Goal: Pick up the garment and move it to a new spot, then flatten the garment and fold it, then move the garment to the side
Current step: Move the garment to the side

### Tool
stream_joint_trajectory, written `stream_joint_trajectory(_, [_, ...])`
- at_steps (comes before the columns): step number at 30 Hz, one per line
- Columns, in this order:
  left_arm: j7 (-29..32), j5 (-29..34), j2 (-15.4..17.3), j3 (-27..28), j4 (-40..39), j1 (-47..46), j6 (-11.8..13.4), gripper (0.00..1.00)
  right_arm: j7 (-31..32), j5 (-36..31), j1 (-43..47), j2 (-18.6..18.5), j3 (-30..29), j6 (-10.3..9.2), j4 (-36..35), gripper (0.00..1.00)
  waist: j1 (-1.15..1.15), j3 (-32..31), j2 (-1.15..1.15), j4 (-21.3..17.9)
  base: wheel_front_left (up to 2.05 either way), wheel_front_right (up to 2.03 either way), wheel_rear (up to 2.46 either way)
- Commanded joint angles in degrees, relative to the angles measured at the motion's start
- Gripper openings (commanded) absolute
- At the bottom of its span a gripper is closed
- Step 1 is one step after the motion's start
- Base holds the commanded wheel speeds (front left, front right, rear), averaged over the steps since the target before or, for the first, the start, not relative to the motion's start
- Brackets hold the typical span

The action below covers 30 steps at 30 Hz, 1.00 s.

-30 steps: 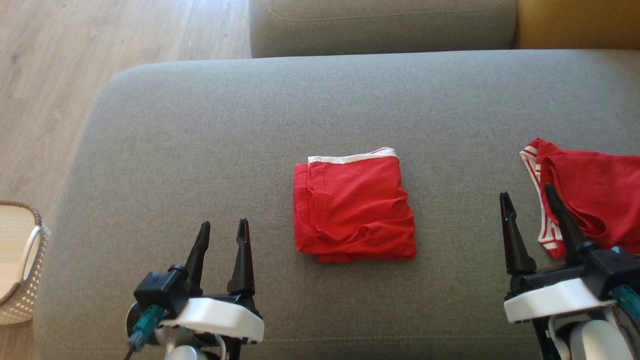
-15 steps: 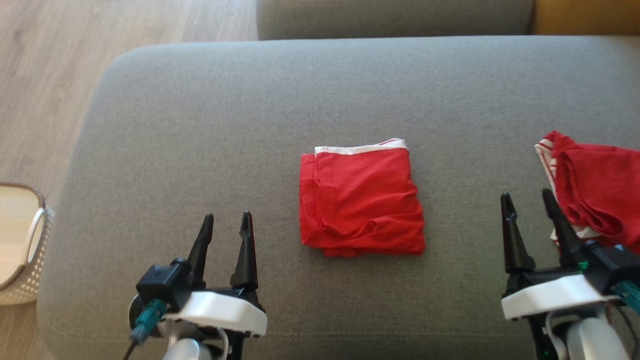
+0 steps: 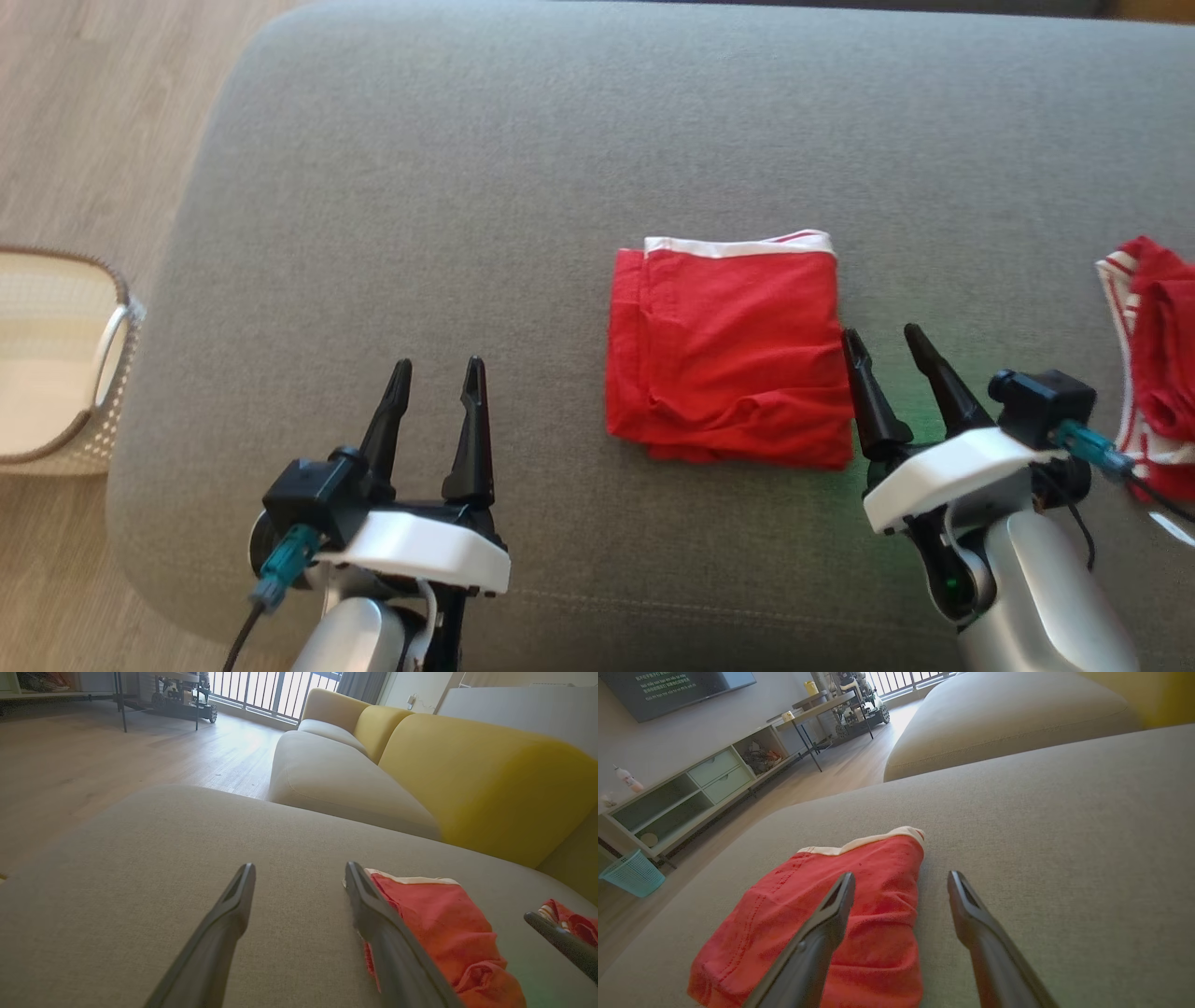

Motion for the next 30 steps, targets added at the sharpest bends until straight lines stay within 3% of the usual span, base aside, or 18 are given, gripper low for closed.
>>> stream_joint_trajectory(1, [-0.31, -0.05, 0.21, 1.37, -2.05, -2.2, 0.01, 1.0, 0.49, 0.76, -1.92, -0.38, 1.66, -0.01, -0.71, 1.0, 0.0, 0.77, 0.0, 0.85, 0.0, 0.0, 0.0])
stream_joint_trajectory(10, [-0.31, -0.76, 0.21, 0.83, -1.93, -3.08, 0.38, 1.0, 6.09, 9.34, -6.52, -1.48, 2.29, -0.01, 7.86, 1.0, 0.0, 2.05, 0.0, 3.39, 0.0, 0.0, 0.0])
stream_joint_trajectory(21, [-0.31, -1.16, 0.21, 0.51, -1.94, -3.24, 0.54, 1.0, 8.81, 15.17, -8.4, -2.03, 6.83, -0.01, 12.11, 1.0, 0.0, 2.57, 0.0, 4.14, 0.0, 0.0, 0.0])
stream_joint_trajectory(22, [-0.31, -1.16, 0.21, 0.47, -1.92, -3.26, 0.53, 1.0, 9.08, 15.78, -8.48, -2.08, 7.68, -0.01, 12.2, 0.84, 0.0, 2.58, 0.0, 4.13, 0.0, 0.0, 0.0])
stream_joint_trajectory(24, [-0.31, -1.13, 0.21, 0.4, -1.85, -3.27, 0.52, 1.0, 9.29, 16.4, -8.55, -2.62, 9.31, -0.01, 12.49, 0.0, 0.0, 2.52, 0.0, 4.1, 0.0, 0.0, 0.0])
stream_joint_trajectory(30, [-0.31, -0.99, 0.21, 0.24, -1.65, -3.32, 0.41, 1.0, 7.17, 15.77, -9.03, -4.47, 11.83, -0.01, 13.84, 0.0, 0.0, 2.25, 0.0, 3.95, 0.0, 0.0, 0.0])
